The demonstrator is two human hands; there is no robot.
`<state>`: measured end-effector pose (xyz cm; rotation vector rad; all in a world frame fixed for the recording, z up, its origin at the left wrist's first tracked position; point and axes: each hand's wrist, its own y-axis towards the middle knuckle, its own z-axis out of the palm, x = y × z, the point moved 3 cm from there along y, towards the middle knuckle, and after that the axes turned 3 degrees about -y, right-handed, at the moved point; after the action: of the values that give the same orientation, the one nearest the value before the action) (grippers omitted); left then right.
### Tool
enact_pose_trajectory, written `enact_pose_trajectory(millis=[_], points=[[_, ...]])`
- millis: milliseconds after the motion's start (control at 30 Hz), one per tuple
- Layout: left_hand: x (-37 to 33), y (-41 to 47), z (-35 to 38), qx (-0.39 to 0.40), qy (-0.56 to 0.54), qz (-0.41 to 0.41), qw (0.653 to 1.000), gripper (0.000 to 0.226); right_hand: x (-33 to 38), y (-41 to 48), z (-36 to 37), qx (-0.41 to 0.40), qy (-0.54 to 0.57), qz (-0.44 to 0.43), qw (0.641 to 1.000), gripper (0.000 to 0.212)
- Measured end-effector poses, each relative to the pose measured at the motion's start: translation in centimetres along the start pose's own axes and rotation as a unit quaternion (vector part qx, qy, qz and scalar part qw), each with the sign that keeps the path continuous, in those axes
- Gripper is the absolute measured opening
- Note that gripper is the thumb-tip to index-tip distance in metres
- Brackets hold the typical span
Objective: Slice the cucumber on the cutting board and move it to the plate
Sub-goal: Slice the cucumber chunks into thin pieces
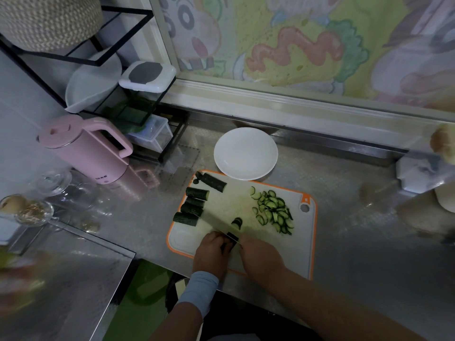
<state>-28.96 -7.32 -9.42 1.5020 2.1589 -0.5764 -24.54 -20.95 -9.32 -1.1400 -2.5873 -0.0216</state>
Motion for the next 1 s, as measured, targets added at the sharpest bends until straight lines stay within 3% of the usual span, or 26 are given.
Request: enact_pose_trajectory(millis=[133,200,400,1000], points=[[0.0,0.0,-0.1,0.008,0.006,0.000,1.000,0.012,0.2,-1.4,-2.4,-0.003,0.005,0.018,1.000,0.015],[0.1,-0.1,0.0,0.007,0.004,0.000,1.000,0.014,-0.2,-2.3,-2.5,0.042,0.027,0.028,0.998,0.023],[0.4,-0.2,0.1,-0.010,0.008,0.006,1.000,0.011,-1.2,-4.3,-2.7,0.043,0.039,0.050,0.997,0.033],[0.4,-0.4,0.0,-0.014,0.008,0.011,1.000,0.004,-0.1,-1.0,-1.7,0.092,0.029,0.065,0.993,0.031]])
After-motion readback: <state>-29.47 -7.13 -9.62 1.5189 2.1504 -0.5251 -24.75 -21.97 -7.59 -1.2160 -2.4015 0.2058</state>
